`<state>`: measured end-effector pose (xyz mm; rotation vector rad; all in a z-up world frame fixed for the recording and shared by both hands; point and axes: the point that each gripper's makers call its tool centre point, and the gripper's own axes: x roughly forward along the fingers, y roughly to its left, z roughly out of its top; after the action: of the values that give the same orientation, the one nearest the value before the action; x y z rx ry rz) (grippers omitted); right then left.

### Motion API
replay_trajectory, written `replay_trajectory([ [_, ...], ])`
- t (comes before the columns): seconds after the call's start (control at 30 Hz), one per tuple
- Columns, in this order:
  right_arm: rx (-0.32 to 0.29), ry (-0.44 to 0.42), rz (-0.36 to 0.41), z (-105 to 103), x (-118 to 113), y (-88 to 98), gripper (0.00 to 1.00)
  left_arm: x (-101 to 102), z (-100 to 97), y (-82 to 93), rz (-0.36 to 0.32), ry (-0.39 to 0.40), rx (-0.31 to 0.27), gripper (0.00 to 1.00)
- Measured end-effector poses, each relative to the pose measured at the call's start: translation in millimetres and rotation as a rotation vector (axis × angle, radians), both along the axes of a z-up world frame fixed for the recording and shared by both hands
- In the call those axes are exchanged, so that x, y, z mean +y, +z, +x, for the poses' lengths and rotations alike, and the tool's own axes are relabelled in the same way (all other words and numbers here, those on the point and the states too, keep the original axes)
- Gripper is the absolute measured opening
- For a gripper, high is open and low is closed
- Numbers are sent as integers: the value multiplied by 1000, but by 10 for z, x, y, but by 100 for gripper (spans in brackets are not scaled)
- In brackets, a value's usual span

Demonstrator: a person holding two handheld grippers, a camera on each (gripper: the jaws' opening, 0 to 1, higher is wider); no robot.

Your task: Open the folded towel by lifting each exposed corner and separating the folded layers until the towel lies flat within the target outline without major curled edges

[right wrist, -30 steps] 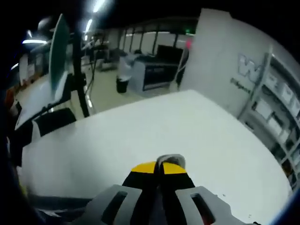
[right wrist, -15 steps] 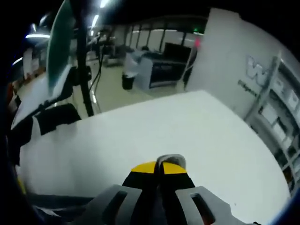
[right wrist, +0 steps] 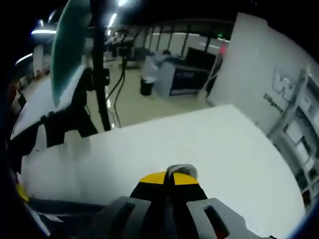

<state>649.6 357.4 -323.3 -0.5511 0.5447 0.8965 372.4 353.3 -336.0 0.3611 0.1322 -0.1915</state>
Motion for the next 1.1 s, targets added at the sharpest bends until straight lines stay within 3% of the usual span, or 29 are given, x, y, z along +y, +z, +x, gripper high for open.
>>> replay_trajectory([
  [0.43, 26, 43, -33, -134, 432, -407, 0, 235, -106, -140, 6, 70, 42, 1],
  [0.73, 26, 26, -36, -130, 631, -596, 0, 350, -115, -355, 24, 127, 102, 1],
  [1.1, 16, -14, -17, -228, 886, -722, 0, 489, -209, -506, 36, 175, 129, 1],
])
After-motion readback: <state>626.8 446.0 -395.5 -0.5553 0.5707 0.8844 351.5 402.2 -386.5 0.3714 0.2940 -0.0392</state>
